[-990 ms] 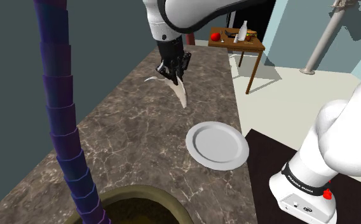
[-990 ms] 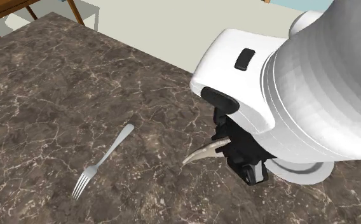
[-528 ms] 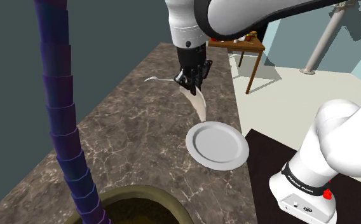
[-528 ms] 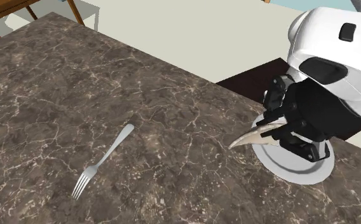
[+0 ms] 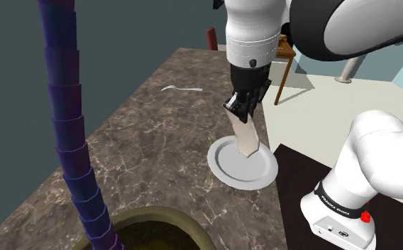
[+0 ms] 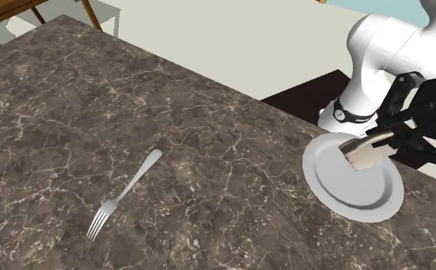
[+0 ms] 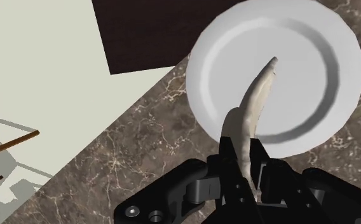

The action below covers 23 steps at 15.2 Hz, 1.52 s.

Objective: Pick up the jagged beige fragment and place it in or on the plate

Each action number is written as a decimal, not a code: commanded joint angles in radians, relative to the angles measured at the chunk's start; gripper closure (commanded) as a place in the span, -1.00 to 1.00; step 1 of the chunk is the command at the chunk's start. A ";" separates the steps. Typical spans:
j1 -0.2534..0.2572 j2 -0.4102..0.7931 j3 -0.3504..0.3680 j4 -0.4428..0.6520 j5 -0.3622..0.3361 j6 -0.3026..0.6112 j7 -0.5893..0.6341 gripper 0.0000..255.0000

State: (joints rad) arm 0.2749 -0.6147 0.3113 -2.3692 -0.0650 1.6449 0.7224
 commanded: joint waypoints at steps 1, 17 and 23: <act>0.013 -0.030 0.010 -0.033 0.015 0.001 0.014 1.00; 0.028 0.000 0.028 -0.202 0.022 0.193 0.056 1.00; 0.030 0.000 0.027 -0.202 0.021 0.193 0.057 1.00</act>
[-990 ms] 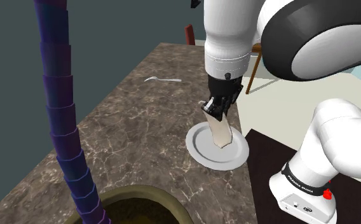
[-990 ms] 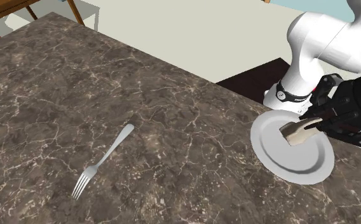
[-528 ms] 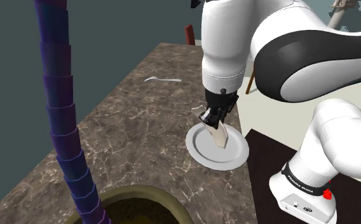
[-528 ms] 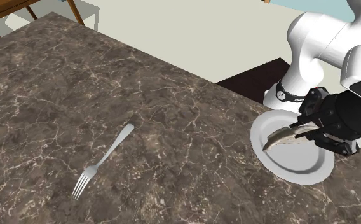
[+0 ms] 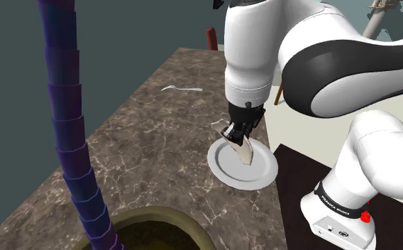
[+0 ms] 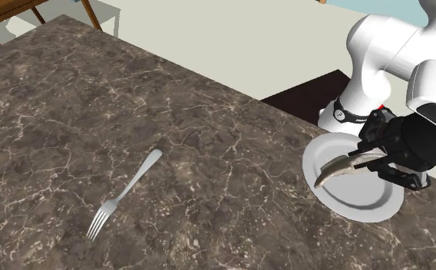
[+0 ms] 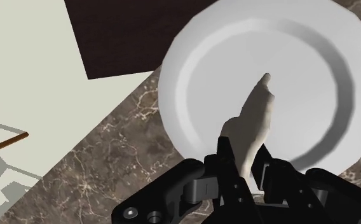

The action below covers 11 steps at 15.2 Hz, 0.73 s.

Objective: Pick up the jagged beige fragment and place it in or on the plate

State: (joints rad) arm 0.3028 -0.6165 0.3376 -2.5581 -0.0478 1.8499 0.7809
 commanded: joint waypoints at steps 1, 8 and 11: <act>0.003 0.003 0.003 -0.012 0.005 -0.012 0.001 -1.00; 0.004 0.000 0.002 0.053 0.006 -0.080 -0.003 -1.00; 0.004 0.004 0.005 0.115 0.007 -0.139 -0.002 -1.00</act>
State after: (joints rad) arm 0.3070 -0.6141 0.3428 -2.4635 -0.0401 1.7313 0.7799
